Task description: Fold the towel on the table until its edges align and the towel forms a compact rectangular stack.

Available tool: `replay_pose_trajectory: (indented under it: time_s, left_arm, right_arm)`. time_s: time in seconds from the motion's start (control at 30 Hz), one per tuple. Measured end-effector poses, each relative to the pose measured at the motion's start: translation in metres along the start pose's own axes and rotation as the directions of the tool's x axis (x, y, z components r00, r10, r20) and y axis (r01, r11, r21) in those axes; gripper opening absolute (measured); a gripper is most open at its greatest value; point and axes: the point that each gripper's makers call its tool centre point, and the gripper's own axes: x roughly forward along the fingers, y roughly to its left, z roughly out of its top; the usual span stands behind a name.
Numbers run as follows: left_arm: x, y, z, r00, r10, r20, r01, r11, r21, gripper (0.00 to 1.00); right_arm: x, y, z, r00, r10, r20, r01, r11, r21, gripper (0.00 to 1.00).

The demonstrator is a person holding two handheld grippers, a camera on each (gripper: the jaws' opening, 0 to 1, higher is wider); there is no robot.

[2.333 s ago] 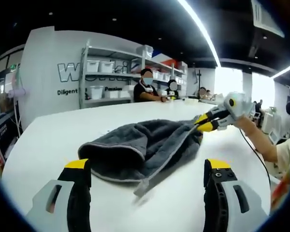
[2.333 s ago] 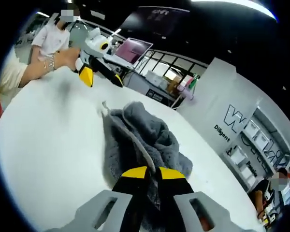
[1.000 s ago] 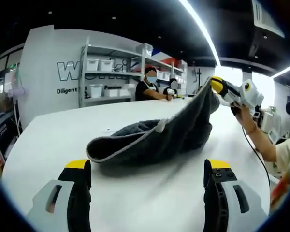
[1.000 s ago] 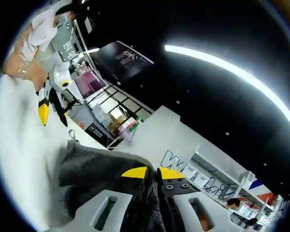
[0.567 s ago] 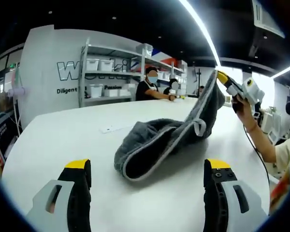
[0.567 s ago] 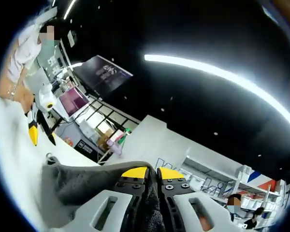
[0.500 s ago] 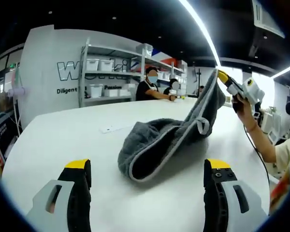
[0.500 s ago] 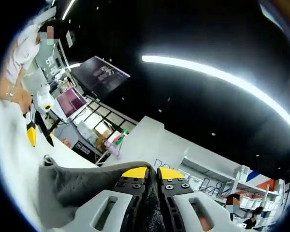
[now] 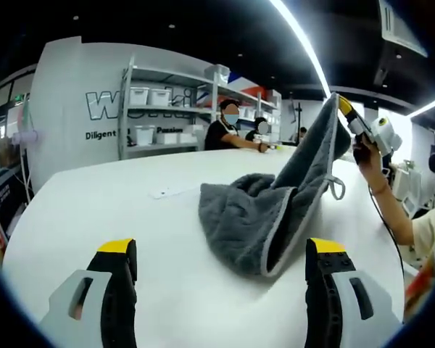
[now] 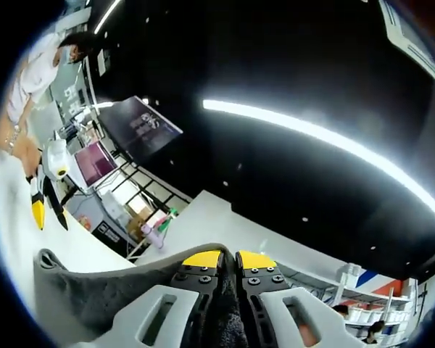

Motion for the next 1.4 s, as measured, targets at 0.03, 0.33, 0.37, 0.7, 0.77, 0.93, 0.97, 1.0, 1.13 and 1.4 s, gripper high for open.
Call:
replay_pose_trajectory:
  time_s: [0.03,0.33,0.37,0.7,0.77,0.93,0.97,1.0,1.13,1.4]
  left_arm:
    - [0.000,-0.001,0.000,1.000,0.000,0.000,0.000,1.000,0.000,0.95]
    - [0.001,0.001,-0.001,1.000,0.000,-0.004,0.000,1.000,-0.001,0.95]
    - [0.001,0.000,-0.001,1.000,0.000,-0.004,0.000,1.000,-0.002,0.95]
    - [0.001,0.000,0.000,1.000,-0.004,-0.001,0.004,1.000,-0.001,0.95]
    - [0.001,0.000,0.000,1.000,-0.004,-0.002,0.004,1.000,-0.001,0.95]
    - [0.002,0.001,-0.001,1.000,-0.006,-0.005,0.006,1.000,-0.003,0.95]
    - [0.002,0.001,-0.001,1.000,-0.007,-0.006,0.007,1.000,-0.002,0.95]
    - [0.002,0.001,-0.001,1.000,-0.006,-0.006,0.006,1.000,-0.002,0.95]
    - [0.002,0.001,-0.001,1.000,-0.006,-0.007,0.005,1.000,-0.004,0.95]
    - [0.002,-0.001,-0.003,1.000,-0.008,-0.011,0.008,1.000,-0.003,0.95]
  right_arm:
    - [0.000,-0.001,0.001,1.000,-0.002,0.002,0.002,1.000,0.000,0.03]
    - [0.001,-0.015,-0.037,0.989,-0.056,-0.137,0.058,0.998,0.010,0.04]
    - [0.000,-0.018,-0.045,0.984,-0.064,-0.167,0.067,0.998,0.013,0.04]
    - [-0.015,-0.059,-0.102,0.933,-0.141,-0.333,0.216,0.956,0.201,0.04]
    - [-0.018,-0.064,-0.110,0.927,-0.136,-0.350,0.226,0.947,0.229,0.04]
    - [-0.023,-0.067,-0.128,0.913,-0.109,-0.394,0.230,0.933,0.276,0.04]
    - [-0.025,-0.067,-0.133,0.906,-0.104,-0.409,0.234,0.931,0.281,0.04]
    - [-0.029,-0.065,-0.140,0.892,-0.093,-0.443,0.241,0.926,0.289,0.04]
    - [-0.043,-0.061,-0.177,0.820,-0.048,-0.571,0.278,0.905,0.323,0.05]
    - [-0.080,-0.047,-0.243,0.660,0.038,-0.751,0.323,0.887,0.329,0.08]
